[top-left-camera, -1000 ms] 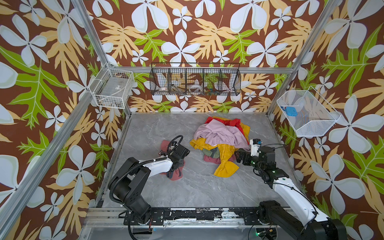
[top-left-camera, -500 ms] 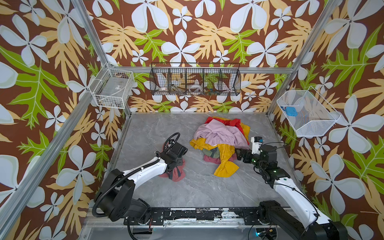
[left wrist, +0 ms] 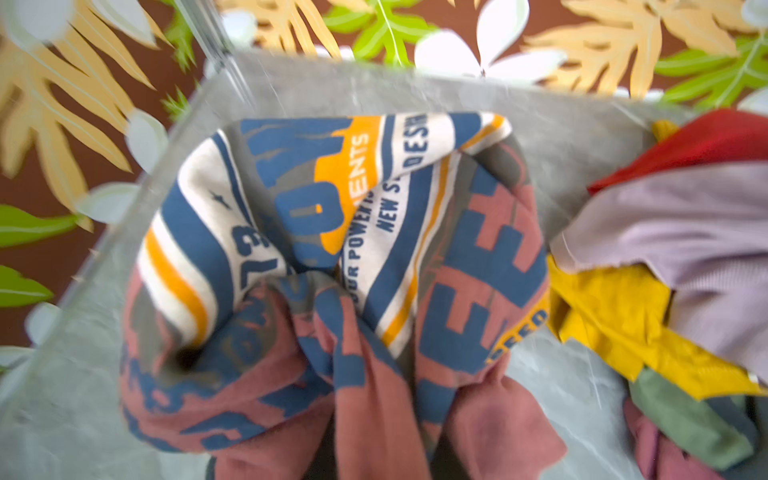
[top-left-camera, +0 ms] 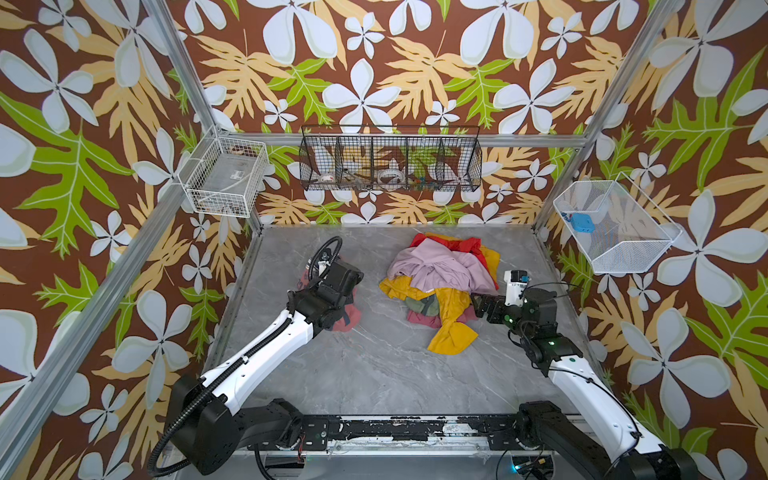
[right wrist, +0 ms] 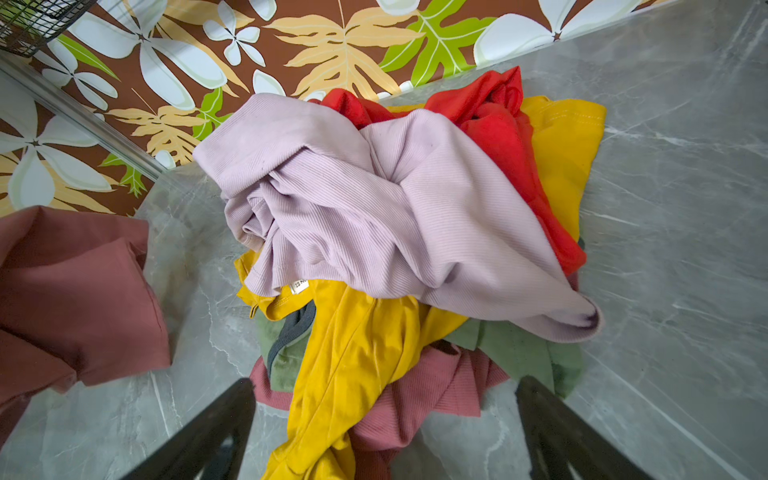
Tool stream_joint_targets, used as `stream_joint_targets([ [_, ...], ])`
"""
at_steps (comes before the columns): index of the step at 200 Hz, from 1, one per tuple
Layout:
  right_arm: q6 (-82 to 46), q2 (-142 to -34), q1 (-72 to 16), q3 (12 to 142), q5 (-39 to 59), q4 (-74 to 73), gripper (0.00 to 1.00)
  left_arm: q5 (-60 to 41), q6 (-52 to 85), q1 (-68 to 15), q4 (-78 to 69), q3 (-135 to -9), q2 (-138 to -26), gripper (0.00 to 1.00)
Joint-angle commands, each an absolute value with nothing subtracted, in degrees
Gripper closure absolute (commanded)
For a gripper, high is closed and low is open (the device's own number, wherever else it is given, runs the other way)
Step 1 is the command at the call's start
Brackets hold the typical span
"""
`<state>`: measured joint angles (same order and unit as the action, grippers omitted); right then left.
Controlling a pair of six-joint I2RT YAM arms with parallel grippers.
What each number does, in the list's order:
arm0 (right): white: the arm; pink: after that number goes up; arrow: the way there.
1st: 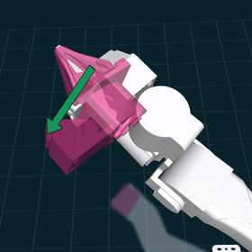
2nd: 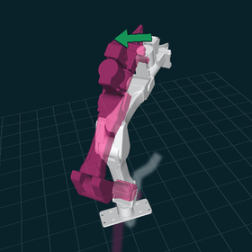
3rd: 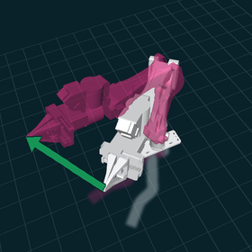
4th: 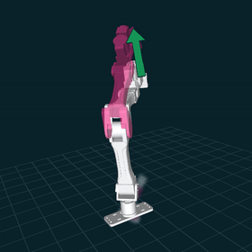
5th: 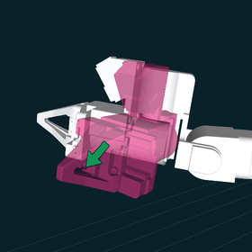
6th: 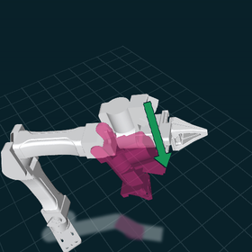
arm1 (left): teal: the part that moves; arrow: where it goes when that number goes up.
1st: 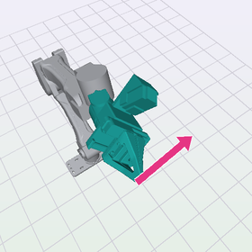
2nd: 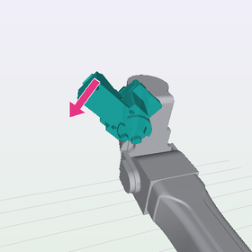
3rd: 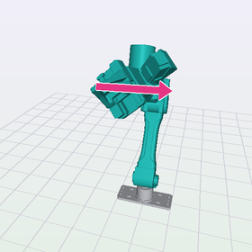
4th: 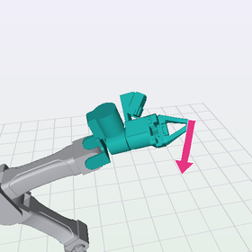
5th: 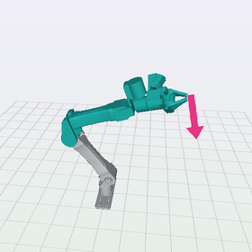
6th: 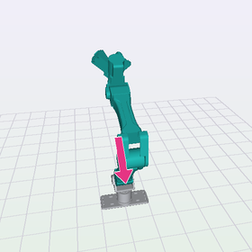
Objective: Pick out a specific cloth from the pile
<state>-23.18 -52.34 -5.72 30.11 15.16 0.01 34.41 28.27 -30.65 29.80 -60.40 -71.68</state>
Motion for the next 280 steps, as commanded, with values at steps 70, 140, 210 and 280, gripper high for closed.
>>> stream_joint_targets([
  [70,-23.6,-52.5,-5.8,31.5,14.7,-0.5,0.03,37.8,10.6,-18.3,21.2,-71.0,-79.0,1.00],
  [140,-23.6,-53.3,-5.9,33.0,13.5,1.0,0.03,32.7,5.4,-14.4,16.7,-78.4,-96.0,1.00],
  [210,-22.9,-53.7,-5.9,34.2,11.6,2.9,0.04,31.5,8.9,-14.3,17.6,-83.6,-111.2,1.00],
  [280,-22.6,-53.4,-5.9,32.6,10.0,2.8,0.04,22.8,13.7,-14.3,19.4,-82.8,-117.7,1.00],
])
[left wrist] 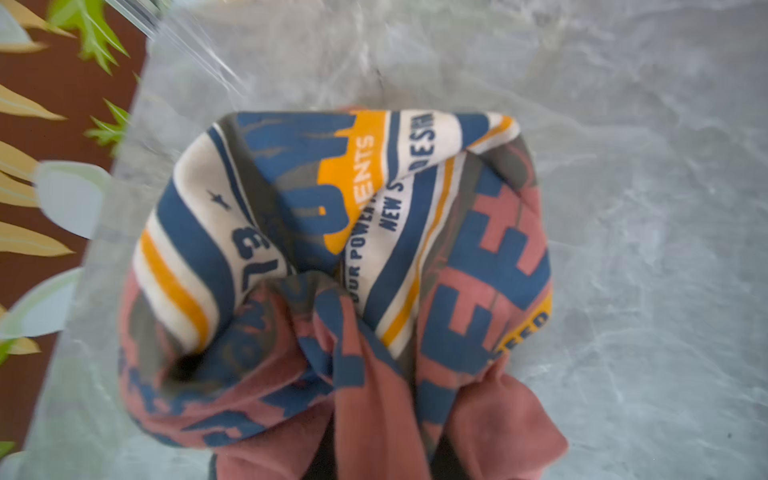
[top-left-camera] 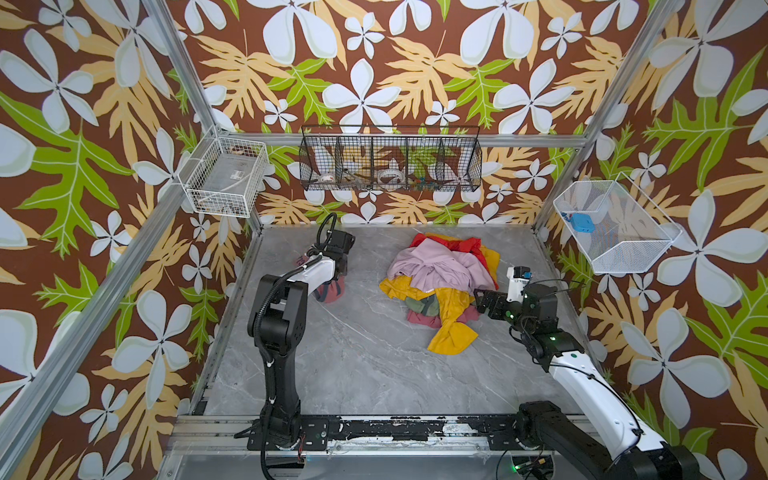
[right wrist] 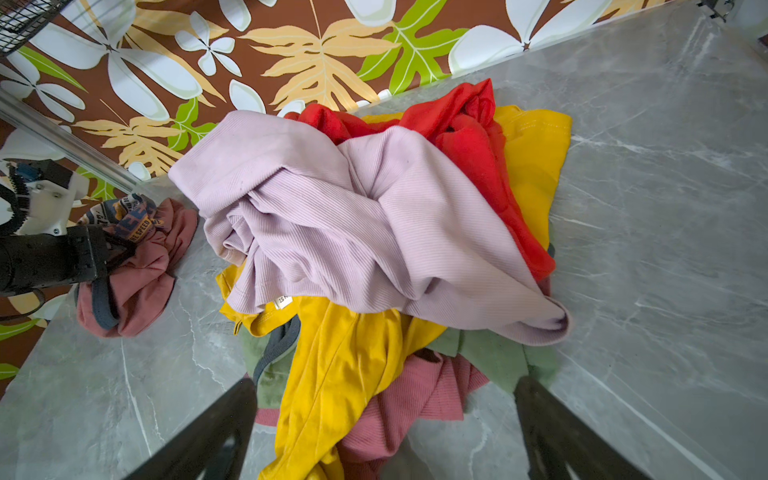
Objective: Pick out a specific cloth from the pile
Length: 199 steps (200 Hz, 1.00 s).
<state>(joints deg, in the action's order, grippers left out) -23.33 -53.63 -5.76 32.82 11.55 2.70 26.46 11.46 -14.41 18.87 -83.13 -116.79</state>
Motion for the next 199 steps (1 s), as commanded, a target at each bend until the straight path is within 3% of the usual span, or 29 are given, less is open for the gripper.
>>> stream_joint_targets([
  [1,-22.6,-53.4,-5.9,32.6,9.9,2.8,0.04,22.7,13.7,-14.3,19.4,-82.8,-117.7,1.00],
  [31,-22.2,-52.9,-5.8,32.6,9.2,3.4,0.04,18.6,13.2,-14.3,17.6,-81.2,-118.3,0.97],
  [75,-21.6,-52.4,-5.8,33.1,8.8,4.5,0.04,14.8,12.4,-14.3,18.0,-81.3,-118.2,0.53],
  [93,-21.4,-52.4,-5.8,33.4,8.3,4.7,0.03,12.9,12.3,-14.3,16.9,-80.2,-117.7,0.42],
  [147,-19.8,-52.6,-5.9,35.5,6.4,5.6,0.02,14.0,11.8,-14.3,17.6,-78.3,-113.9,0.22],
  [152,-19.6,-52.6,-5.8,35.8,6.0,5.8,0.02,14.5,12.0,-14.3,17.6,-78.0,-113.2,0.17],
  [157,-19.5,-52.5,-5.9,36.0,5.3,6.0,0.02,15.1,12.1,-14.3,17.5,-77.5,-112.4,0.04],
  [160,-19.5,-52.5,-5.9,36.0,4.9,6.0,0.02,15.4,12.2,-14.3,17.4,-77.3,-111.9,0.01],
  [199,-18.3,-50.7,-5.8,35.8,0.7,4.5,0.00,17.8,13.9,-14.3,15.0,-73.2,-105.1,0.00],
])
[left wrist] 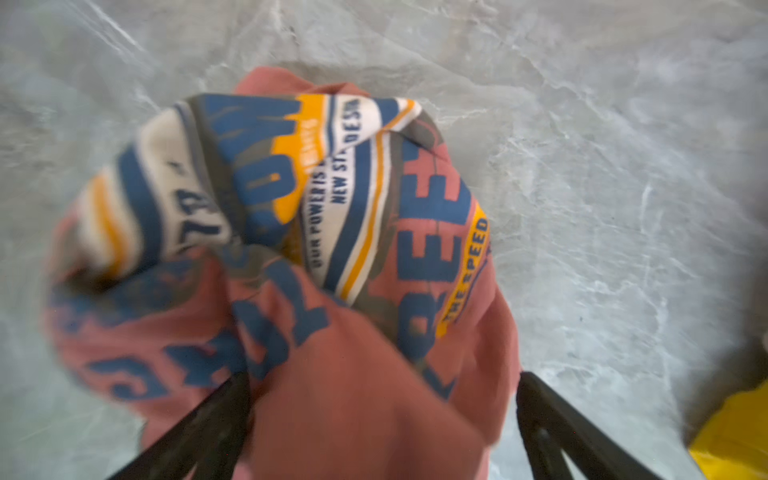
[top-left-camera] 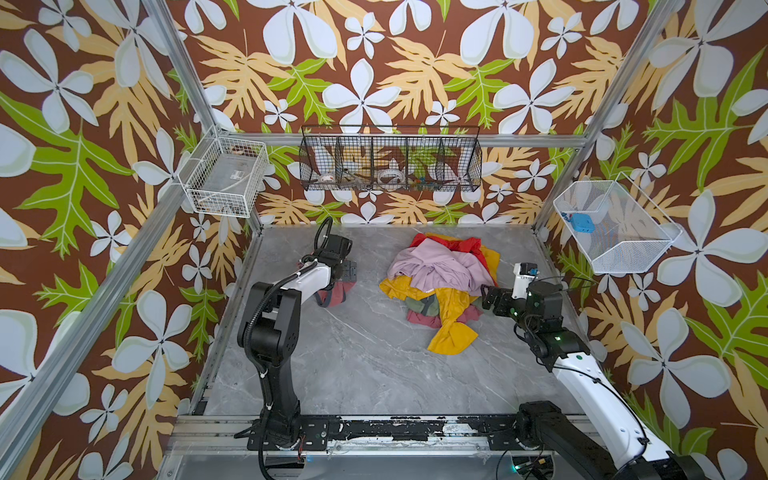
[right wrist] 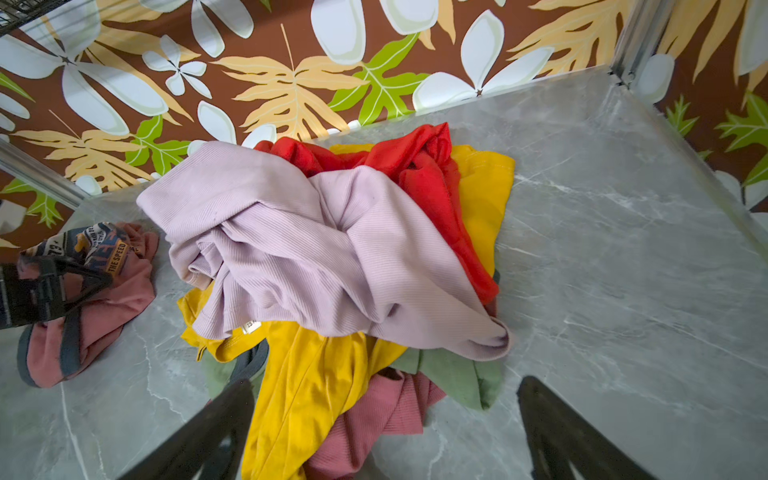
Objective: Pick out a specific cloth from the pile
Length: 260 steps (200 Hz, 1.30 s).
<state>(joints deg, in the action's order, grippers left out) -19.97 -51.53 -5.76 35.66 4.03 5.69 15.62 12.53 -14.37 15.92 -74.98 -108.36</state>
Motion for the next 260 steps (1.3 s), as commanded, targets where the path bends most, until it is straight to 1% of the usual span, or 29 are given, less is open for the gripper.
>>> stream_joint_targets([
  [1,-18.3,-50.6,-5.8,35.8,0.7,4.5,0.00,17.8,14.0,-14.3,14.9,-73.1,-104.9,0.00],
  [50,-14.3,-50.2,-5.9,35.6,0.4,2.6,0.00,16.9,15.8,-14.3,8.2,-66.3,-94.1,0.00],
  [66,-13.2,-49.4,-5.8,34.3,-1.2,0.9,0.00,17.4,16.1,-14.4,3.7,-61.0,-89.3,0.00],
  [80,-12.3,-48.4,-5.8,32.4,-3.1,-1.6,0.00,20.6,16.0,-14.7,-1.8,-54.4,-84.1,0.00],
  [103,-11.1,-46.7,-5.7,28.8,-6.3,-6.9,0.00,23.6,15.3,-14.6,-7.6,-45.5,-76.8,0.00],
  [141,-11.3,-43.4,-5.8,18.9,-16.5,-20.6,0.00,30.1,13.8,-14.8,-11.8,-35.8,-67.0,0.00],
  [172,-11.9,-43.6,-5.7,11.7,-18.8,-30.6,0.02,32.8,11.7,-14.7,-20.2,-26.8,-59.2,0.00],
  [195,-11.2,-43.6,-5.7,6.3,-19.4,-39.2,0.00,33.7,11.5,-14.7,-23.0,-22.5,-56.5,0.00],
  [236,-7.4,-47.6,-5.8,3.6,-17.7,-45.2,0.01,35.6,10.3,-14.5,-28.0,-17.9,-56.9,0.00],
  [260,-6.6,-51.7,-5.8,2.3,-17.0,-50.7,0.01,35.3,7.7,-14.4,-36.4,-14.6,-58.6,0.00],
])
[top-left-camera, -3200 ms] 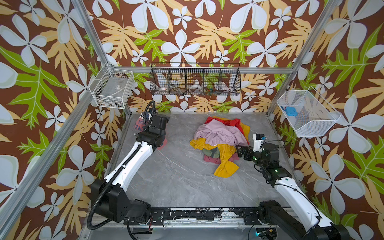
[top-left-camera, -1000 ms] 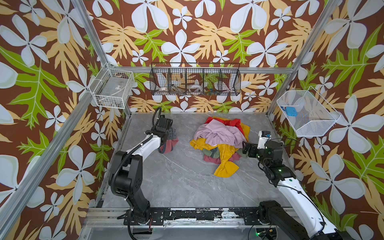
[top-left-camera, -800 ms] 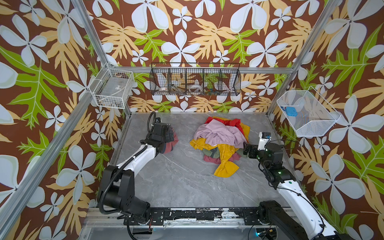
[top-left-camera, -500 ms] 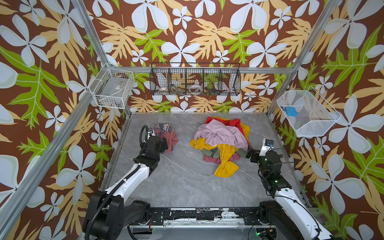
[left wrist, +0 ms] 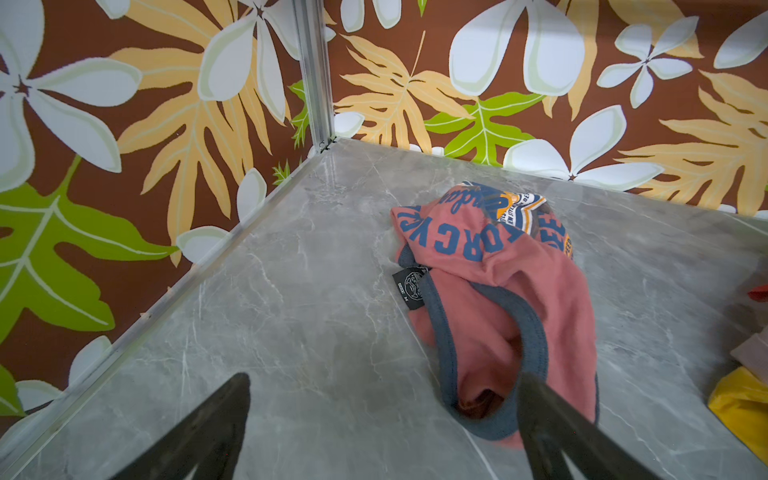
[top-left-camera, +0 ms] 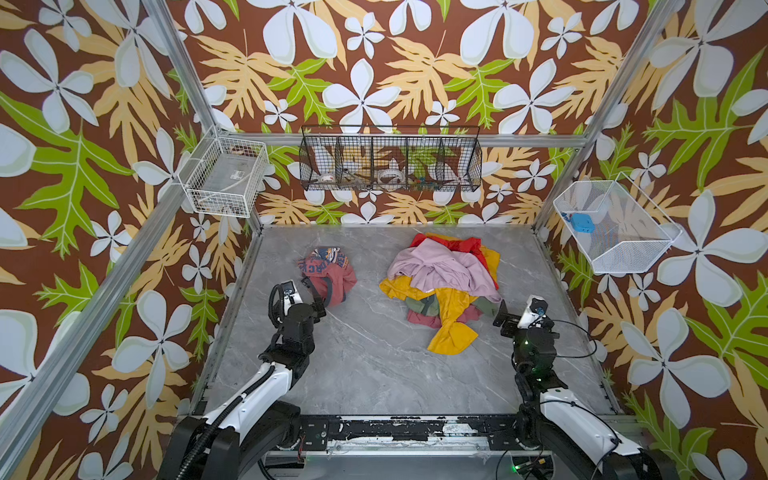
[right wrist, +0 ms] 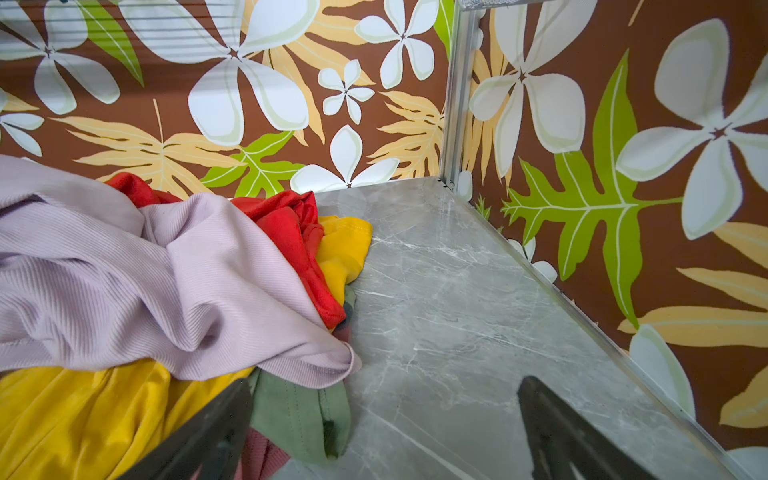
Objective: Pick out a specific cloth from the pile
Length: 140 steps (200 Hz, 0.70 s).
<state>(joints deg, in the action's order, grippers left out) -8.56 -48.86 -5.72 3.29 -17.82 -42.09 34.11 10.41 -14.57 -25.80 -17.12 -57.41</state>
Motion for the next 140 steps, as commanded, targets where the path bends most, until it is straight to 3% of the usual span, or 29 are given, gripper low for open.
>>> stream_joint_targets([
  [1,-6.6,-52.0,-5.8,2.3,-17.0,-50.9,0.01,35.4,7.6,-14.4,-37.0,-14.5,-58.7,0.00],
  [39,-5.6,-59.6,-5.8,2.5,-17.3,-58.0,0.01,32.4,5.6,-12.2,-53.7,-8.2,-62.5,0.00],
  [140,0.0,-78.3,-5.9,10.5,-12.6,-64.2,0.00,18.7,7.3,-4.0,-69.8,-6.3,-71.5,0.02],
])
